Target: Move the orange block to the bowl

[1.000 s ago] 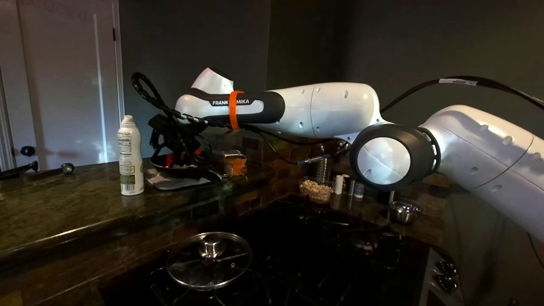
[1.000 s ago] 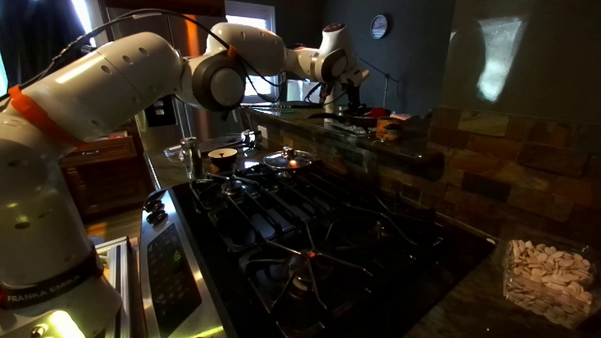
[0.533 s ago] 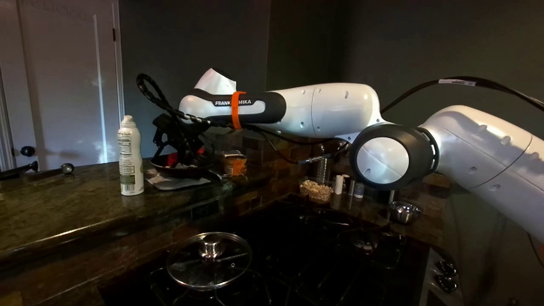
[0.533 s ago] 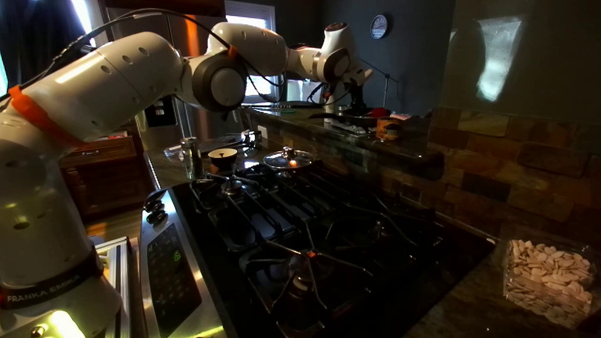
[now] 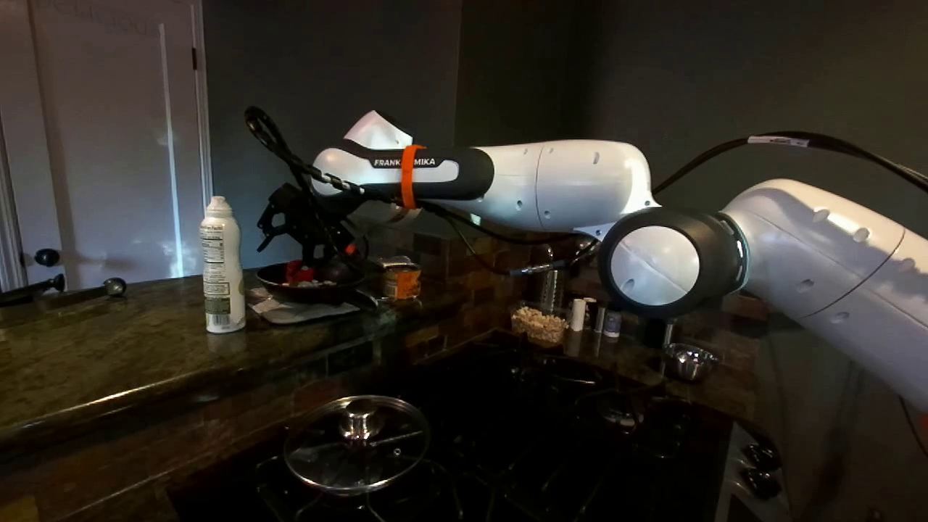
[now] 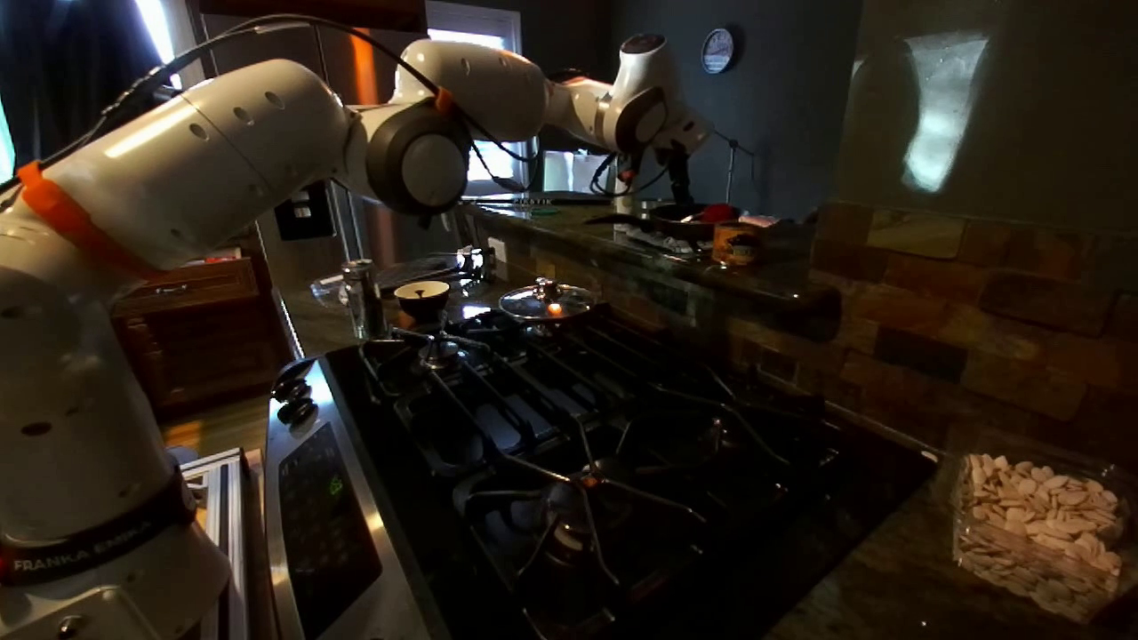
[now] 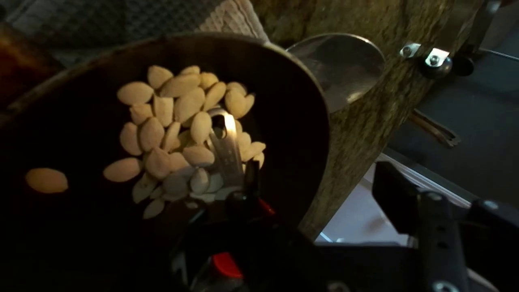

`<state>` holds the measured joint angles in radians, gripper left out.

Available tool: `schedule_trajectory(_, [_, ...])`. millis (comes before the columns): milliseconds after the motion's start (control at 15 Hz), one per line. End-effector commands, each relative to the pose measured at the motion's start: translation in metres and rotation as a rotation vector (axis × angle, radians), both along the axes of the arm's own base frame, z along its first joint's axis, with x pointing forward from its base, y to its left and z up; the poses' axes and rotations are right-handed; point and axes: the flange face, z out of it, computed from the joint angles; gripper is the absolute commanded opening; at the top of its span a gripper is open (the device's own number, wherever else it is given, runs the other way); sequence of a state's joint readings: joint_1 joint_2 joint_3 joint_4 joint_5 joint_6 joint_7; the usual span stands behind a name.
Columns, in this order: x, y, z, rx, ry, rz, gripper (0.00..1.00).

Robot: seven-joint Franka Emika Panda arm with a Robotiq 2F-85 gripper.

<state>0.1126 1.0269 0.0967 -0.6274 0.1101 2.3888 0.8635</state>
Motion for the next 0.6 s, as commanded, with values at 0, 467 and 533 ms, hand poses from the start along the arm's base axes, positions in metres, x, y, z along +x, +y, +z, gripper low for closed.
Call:
schedule_trajectory(0, [0.002, -0.002, -0.009, -0.027, -0.008, 0.026, 0.68])
schedule_trajectory(467, [0.005, -0.022, 0.001, -0.064, -0.051, -0.006, 0.65])
schedule_trajectory(533, [0.005, -0.026, 0.007, -0.053, -0.067, -0.01, 0.68])
